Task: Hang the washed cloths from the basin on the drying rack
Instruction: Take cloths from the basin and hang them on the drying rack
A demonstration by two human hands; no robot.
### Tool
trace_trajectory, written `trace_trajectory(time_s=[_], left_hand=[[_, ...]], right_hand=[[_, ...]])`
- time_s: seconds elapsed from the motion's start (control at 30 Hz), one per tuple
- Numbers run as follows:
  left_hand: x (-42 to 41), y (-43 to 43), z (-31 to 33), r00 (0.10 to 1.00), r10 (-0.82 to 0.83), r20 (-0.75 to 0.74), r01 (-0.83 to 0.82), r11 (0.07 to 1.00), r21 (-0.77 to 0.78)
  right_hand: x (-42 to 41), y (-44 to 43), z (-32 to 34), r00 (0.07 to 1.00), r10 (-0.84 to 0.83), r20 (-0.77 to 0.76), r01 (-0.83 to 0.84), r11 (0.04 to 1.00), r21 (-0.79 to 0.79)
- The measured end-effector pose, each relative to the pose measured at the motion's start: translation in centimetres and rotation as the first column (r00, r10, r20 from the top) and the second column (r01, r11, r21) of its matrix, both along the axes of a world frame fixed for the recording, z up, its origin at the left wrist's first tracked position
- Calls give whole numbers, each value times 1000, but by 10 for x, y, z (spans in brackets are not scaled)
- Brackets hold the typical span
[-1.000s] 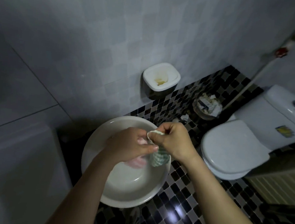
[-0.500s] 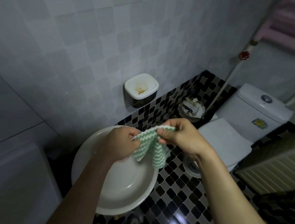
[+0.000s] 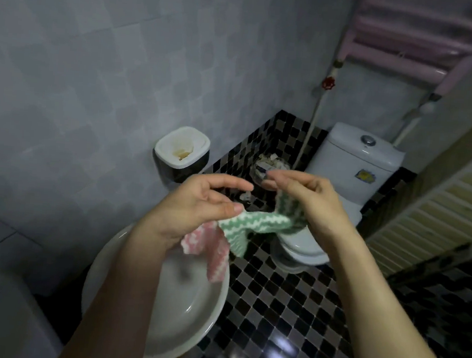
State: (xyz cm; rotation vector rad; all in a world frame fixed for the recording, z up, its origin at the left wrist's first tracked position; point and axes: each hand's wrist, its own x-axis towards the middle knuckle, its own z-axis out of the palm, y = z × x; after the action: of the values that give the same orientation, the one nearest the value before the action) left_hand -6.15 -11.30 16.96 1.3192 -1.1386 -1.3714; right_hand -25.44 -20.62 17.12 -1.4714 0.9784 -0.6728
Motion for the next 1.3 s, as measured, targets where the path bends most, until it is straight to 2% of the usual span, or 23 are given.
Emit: trace_trajectory(time_s=[0.1,0.2,0.33,0.53,0.63,0.7,0.77,0.83,0.9,1.0,1.07,1.17,1.3], left_hand=[[-24,-17,17,993,-119,15,120,992,-38],[-56,-35,28,985,-162,63,166,983,-76],[-102,-56,38,965,-208,161,233,961,-150],[-185,-79,50,931,-223,290,297,924,-242],[-241,-92,50,871,-276,407,379,904,-199],[-275,-101,50,785,-301,542,435,890,-136],[-311,-108,48,744,-331,580,467,879,-99],[-348,-113,45,754,-355,552,495,860,-123],[-382,-117,42,783,-331,526,485,855,-183],[-422,-130,38,855,-367,366,466,854,-232],[-446,-141,40,881,-383,279,453,854,-257],[-483,-159,41,839,-456,298,527,819,-229],[-521,-185,42,751,-479,454,604,777,-179]], right_hand=[[-21,0,19,956,286,-60,-285,958,15],[-51,0,20,929,360,-85,-358,933,33],[-99,1,26,970,226,-87,-228,974,-9],[-195,5,38,969,62,-239,-94,988,-122],[-254,7,43,909,-56,-412,-41,974,-223],[-294,5,40,833,-164,-528,-1,954,-300],[-333,8,34,785,-256,-565,63,939,-337],[-372,14,27,788,-309,-533,143,933,-329],[-405,22,24,832,-326,-449,223,937,-269],[-441,33,21,903,-384,-194,378,923,-66],[-463,35,21,883,-442,-157,442,896,-38],[-486,29,16,848,-513,-135,508,858,-76],[-506,6,5,754,-654,-60,641,753,-149]])
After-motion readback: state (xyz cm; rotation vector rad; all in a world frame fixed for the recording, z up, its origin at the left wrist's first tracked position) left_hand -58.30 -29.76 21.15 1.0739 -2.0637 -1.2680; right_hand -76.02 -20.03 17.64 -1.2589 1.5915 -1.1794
